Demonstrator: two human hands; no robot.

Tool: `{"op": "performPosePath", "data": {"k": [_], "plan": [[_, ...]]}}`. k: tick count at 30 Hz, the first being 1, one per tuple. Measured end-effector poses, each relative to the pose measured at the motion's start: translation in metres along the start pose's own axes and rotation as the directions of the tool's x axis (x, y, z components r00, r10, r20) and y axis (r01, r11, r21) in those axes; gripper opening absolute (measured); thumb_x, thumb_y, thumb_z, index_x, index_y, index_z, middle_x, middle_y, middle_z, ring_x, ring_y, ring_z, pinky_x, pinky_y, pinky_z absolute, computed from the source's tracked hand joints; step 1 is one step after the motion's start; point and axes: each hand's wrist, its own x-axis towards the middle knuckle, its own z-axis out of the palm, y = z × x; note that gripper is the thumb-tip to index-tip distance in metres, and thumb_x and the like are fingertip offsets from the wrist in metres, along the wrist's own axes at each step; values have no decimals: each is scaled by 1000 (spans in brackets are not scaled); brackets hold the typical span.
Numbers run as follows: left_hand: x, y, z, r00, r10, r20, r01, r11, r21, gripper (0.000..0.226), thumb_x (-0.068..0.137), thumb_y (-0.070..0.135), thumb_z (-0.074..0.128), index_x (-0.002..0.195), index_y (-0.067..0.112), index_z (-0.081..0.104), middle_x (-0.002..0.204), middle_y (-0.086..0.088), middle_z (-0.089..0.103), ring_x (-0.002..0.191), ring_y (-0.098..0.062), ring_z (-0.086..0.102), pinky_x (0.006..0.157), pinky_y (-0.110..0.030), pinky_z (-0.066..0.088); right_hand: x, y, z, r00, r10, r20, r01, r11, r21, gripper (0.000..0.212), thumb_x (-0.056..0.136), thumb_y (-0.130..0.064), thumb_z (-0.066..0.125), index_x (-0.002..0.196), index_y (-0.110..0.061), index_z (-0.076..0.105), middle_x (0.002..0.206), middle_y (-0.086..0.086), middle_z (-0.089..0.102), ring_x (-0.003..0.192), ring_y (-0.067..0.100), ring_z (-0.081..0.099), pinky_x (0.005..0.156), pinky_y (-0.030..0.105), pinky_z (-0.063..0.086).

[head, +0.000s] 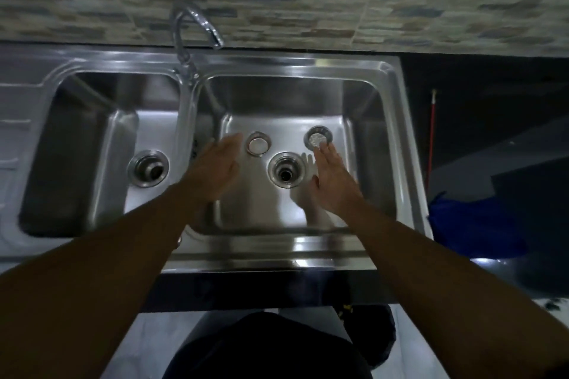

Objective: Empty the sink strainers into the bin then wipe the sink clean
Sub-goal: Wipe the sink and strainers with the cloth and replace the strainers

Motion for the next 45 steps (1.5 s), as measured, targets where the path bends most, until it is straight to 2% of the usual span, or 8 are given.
{"op": "performPosePath", "data": {"k": [9,16,24,28,31,33,39,45], "plan": [[11,-72,-4,990,4,-143,-3,1000,6,61,100,23,30,157,2,26,165,-17,24,155,-29,19,127,-48,17,80,10,28,989,89,116,-79,992,-95,73,95,-19,56,156,-7,19,166,12,13,155,30,7,124,44,25],[17,-87,17,943,66,-326,-74,997,-13,51,101,12,40,150,0,42,158,-20,39,149,-33,34,124,-52,26,132,44,54,987,94,129,-54,956,-287,76,98,-21,49,158,0,7,167,20,3,155,36,-1,127,43,1],[22,-96,26,941,81,-329,-72,997,39,51,102,15,40,151,1,40,158,-17,40,151,-30,33,125,-51,24,156,67,71,987,147,69,-117,940,-322,75,105,-34,40,158,1,1,166,23,-3,155,38,-5,127,45,2],[23,-98,27,945,73,-318,-62,997,45,52,102,17,38,152,3,40,158,-16,41,151,-29,31,126,-49,21,158,71,72,993,121,8,-115,961,-251,71,103,-33,45,158,-3,14,164,22,16,152,38,15,125,42,15],[24,-98,27,940,84,-332,-72,996,49,52,101,15,39,150,2,42,156,-17,44,150,-31,34,125,-51,23,155,71,70,995,86,-54,-96,969,-227,73,94,-39,58,154,-8,30,150,17,38,133,37,38,108,45,43],[24,-98,26,933,95,-348,-83,995,51,51,100,14,40,149,0,44,154,-18,46,148,-33,36,124,-52,25,148,67,71,998,26,-57,-37,980,-198,77,88,-43,65,151,-11,36,143,15,44,127,34,42,100,44,50],[25,-98,27,927,94,-362,-86,996,38,51,98,12,40,147,0,47,152,-19,48,146,-35,39,122,-54,27,112,44,93,994,-103,-33,100,993,-62,82,77,-41,77,147,-21,40,138,4,46,123,25,44,95,40,55],[25,-100,28,924,74,-374,-73,997,16,49,100,11,41,147,1,48,150,-19,50,145,-34,40,124,-51,26,104,29,111,994,-106,19,106,994,-39,85,78,-48,79,149,-16,44,142,9,50,127,28,46,104,37,46]]}}
